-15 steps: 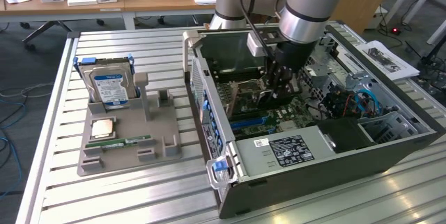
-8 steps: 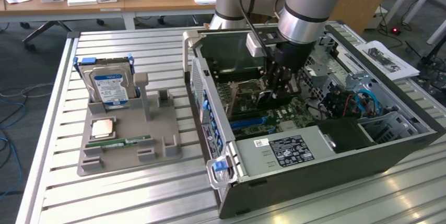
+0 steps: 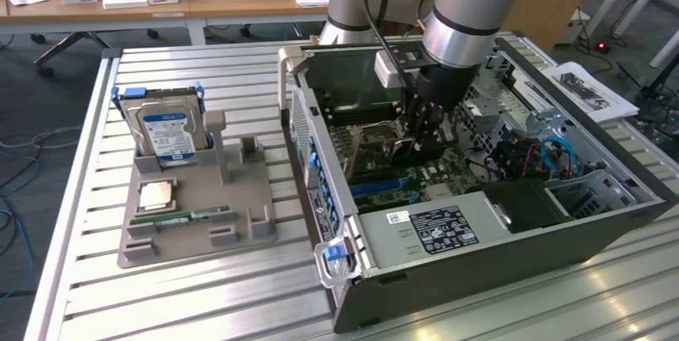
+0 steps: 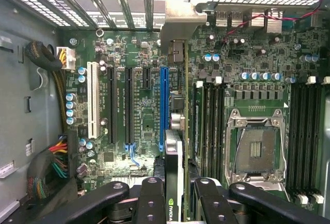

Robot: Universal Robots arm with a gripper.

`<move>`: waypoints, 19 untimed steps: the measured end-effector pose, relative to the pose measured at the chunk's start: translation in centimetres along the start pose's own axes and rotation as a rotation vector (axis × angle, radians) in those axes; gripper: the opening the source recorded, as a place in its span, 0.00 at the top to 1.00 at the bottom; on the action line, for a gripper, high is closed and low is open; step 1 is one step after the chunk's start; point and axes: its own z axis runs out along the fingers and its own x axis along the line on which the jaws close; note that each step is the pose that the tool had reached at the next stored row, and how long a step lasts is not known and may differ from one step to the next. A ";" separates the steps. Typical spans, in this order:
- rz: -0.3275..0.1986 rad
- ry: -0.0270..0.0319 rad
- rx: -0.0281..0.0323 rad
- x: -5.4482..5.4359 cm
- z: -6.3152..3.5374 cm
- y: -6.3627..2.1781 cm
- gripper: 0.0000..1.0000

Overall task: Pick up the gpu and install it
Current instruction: 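Insert the gpu into the slot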

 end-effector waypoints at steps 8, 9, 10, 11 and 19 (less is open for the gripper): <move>-0.004 0.0003 -0.0003 0.1 0.05 0.00 0.73; -0.005 0.0003 -0.0003 0.1 0.07 0.01 0.73; -0.005 -0.0001 0.0001 0.1 0.11 0.03 0.73; -0.006 0.0000 0.0007 0.1 0.16 0.06 0.73; -0.015 0.0003 0.0068 0.1 0.40 0.30 0.73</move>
